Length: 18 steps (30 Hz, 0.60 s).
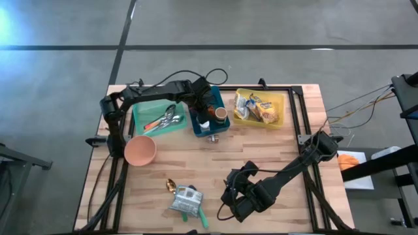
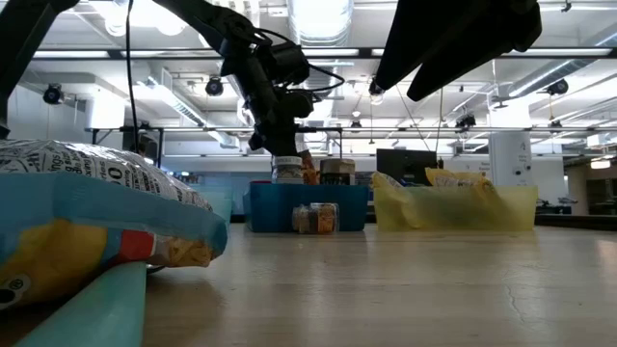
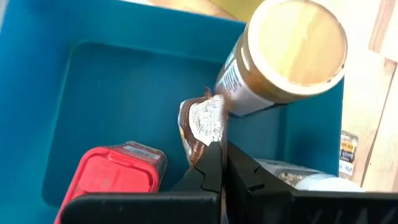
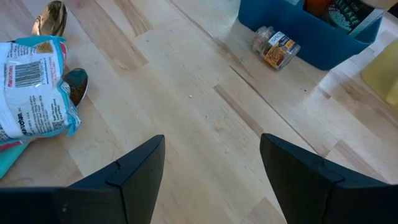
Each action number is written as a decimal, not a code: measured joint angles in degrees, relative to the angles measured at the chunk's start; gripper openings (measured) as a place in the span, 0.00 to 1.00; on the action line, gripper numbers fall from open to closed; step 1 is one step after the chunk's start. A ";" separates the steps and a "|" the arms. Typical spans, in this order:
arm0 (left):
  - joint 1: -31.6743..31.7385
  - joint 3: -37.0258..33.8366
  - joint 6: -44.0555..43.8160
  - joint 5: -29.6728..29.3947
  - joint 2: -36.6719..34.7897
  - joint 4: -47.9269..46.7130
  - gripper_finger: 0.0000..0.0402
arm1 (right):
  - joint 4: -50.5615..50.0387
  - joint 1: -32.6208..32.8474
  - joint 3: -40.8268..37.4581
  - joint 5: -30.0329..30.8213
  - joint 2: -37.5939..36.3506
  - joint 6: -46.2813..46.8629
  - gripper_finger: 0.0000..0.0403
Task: Pick & Place Food Item
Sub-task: Put the orange seasoning bag into the blue bin
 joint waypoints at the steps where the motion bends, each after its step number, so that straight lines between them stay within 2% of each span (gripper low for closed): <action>1: -0.07 -0.15 0.00 0.01 0.12 0.09 0.00 | 0.00 0.00 0.00 0.00 0.02 0.02 0.65; 18: -0.74 -0.28 -1.52 1.60 2.07 1.41 0.00 | 0.07 0.00 0.00 0.00 0.00 -0.24 0.65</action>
